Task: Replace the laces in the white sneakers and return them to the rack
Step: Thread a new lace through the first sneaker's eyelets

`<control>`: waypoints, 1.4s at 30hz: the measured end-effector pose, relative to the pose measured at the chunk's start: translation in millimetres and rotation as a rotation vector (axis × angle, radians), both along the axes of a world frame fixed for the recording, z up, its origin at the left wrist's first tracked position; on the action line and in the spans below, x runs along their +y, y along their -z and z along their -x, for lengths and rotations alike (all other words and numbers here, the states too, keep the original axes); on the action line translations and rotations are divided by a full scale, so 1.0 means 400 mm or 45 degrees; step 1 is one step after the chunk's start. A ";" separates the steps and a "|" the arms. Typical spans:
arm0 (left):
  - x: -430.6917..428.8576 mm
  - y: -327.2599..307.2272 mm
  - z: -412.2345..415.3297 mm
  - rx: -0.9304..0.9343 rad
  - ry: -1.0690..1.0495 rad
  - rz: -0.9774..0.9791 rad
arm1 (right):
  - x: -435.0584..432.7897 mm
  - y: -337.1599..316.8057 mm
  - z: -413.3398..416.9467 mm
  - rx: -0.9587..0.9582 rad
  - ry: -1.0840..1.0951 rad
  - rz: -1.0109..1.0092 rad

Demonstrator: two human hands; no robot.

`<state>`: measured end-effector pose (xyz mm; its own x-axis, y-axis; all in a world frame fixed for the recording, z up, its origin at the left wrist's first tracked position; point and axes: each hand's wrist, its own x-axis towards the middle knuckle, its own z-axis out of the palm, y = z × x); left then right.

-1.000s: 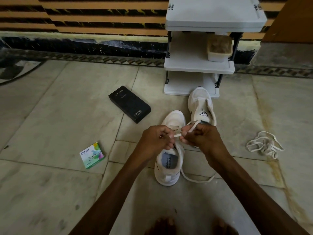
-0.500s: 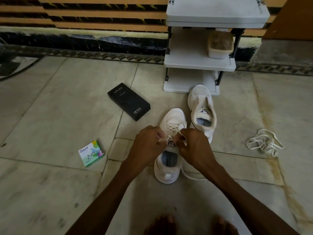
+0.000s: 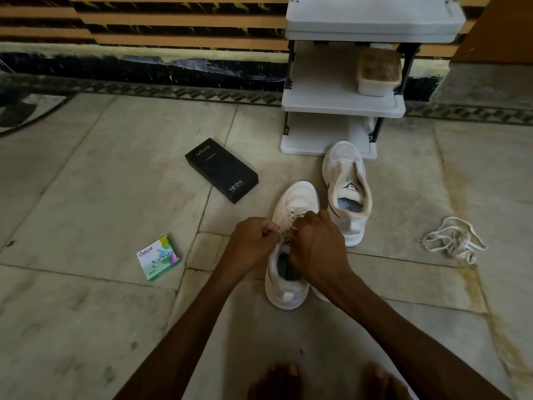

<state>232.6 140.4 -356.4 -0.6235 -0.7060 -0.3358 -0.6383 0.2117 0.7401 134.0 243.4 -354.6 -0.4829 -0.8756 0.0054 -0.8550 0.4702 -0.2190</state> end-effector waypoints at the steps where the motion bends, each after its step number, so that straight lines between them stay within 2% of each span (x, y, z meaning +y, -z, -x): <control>1: 0.001 -0.001 -0.002 0.010 0.000 0.003 | -0.003 0.001 -0.003 0.015 -0.001 -0.013; 7: 0.000 -0.005 -0.004 0.007 0.065 0.042 | -0.013 0.000 -0.019 0.017 0.077 -0.028; 10: -0.011 -0.001 0.001 -0.009 0.077 -0.028 | -0.014 0.003 -0.038 -0.011 0.136 -0.012; 14: -0.028 -0.002 0.001 0.011 0.071 -0.155 | -0.010 -0.001 -0.028 -0.336 0.298 0.208; 19: -0.045 -0.014 -0.005 0.086 0.118 -0.267 | 0.008 0.014 -0.022 -0.447 0.308 0.344; 23: -0.039 -0.009 0.000 0.093 0.158 -0.071 | 0.016 0.042 -0.010 -0.430 0.274 0.361; 28: -0.064 -0.020 -0.009 0.013 0.116 0.270 | 0.062 0.067 -0.003 -0.561 0.358 0.453; 30: -0.119 -0.040 -0.021 -0.017 -0.039 0.450 | 0.070 0.071 -0.006 -0.593 0.396 0.485; 31: -0.156 -0.053 -0.029 0.044 -0.192 0.467 | 0.070 0.071 -0.007 -0.601 0.399 0.494; 32: -0.190 -0.067 -0.039 0.163 -0.391 0.402 | 0.067 0.072 -0.009 -0.608 0.391 0.502; 33: -0.216 -0.076 -0.046 0.343 -0.607 0.221 | 0.065 0.071 -0.009 -0.608 0.382 0.505; 34: -0.223 -0.085 -0.044 0.553 -0.774 -0.077 | 0.065 0.070 -0.009 -0.603 0.380 0.509; 35: -0.215 -0.092 -0.037 0.725 -0.841 -0.382 | 0.065 0.070 -0.009 -0.603 0.385 0.512; 39: -0.106 -0.085 0.014 1.092 -0.772 -1.262 | 0.063 0.072 -0.008 -0.596 0.392 0.510; 40: -0.080 -0.086 0.018 1.098 -0.734 -1.393 | 0.064 0.073 -0.007 -0.597 0.392 0.508; 41: -0.067 -0.083 0.022 1.023 -0.647 -1.395 | 0.065 0.073 -0.007 -0.605 0.394 0.506; 42: -0.060 -0.076 0.023 0.847 -0.516 -1.220 | 0.065 0.074 -0.008 -0.615 0.398 0.506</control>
